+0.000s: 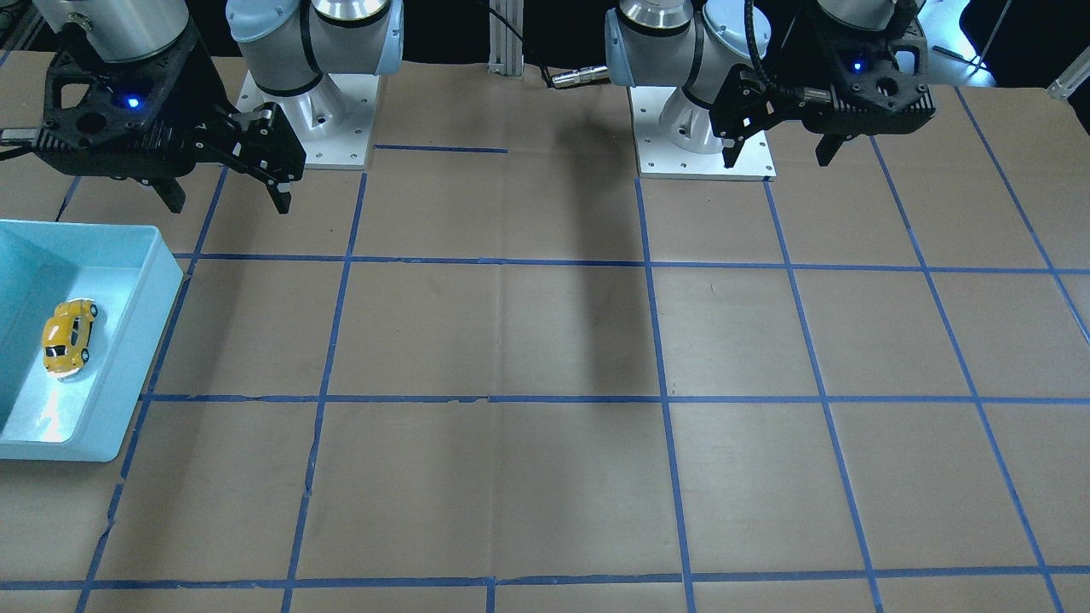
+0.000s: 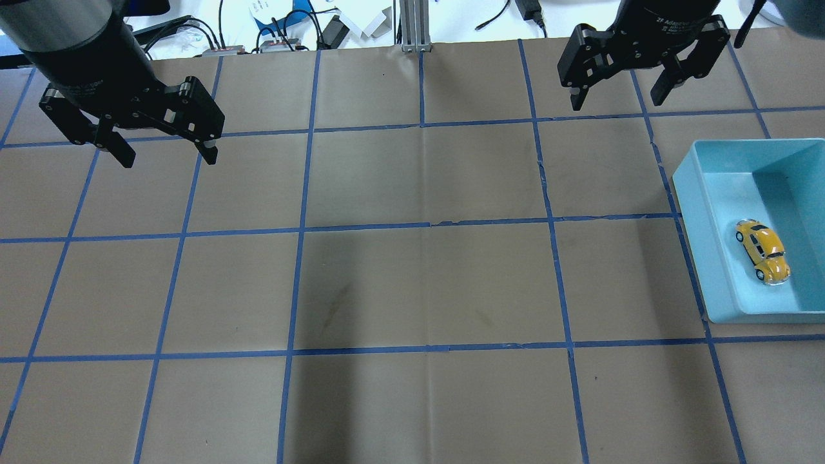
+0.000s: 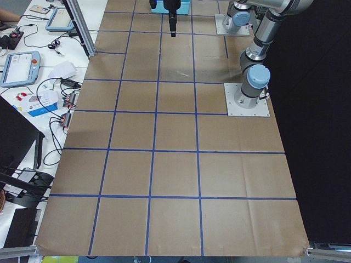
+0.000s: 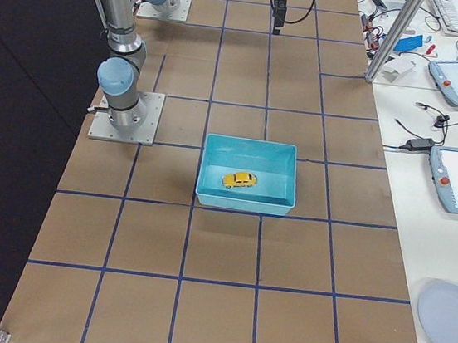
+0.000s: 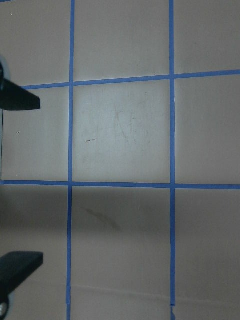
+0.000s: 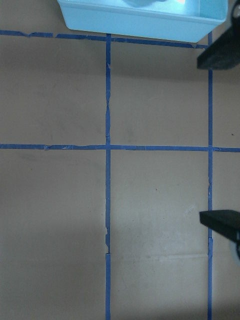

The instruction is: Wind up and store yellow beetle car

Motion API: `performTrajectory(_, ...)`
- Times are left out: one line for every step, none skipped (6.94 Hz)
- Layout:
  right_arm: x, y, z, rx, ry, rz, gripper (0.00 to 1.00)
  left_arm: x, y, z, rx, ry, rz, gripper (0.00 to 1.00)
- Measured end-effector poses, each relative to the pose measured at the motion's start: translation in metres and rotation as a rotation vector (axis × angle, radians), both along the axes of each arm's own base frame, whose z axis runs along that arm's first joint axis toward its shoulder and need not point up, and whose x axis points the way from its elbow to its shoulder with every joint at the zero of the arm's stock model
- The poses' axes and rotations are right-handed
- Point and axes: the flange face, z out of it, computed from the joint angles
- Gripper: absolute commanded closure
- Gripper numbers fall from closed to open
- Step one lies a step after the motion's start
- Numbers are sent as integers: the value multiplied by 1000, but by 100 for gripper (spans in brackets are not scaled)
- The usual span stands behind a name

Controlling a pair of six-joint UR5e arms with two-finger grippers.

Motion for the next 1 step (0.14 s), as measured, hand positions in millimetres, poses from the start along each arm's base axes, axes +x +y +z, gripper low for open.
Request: performTrajectory(0,0,-2,6,1,0,0,0,0,1,-1,0,-1,0)
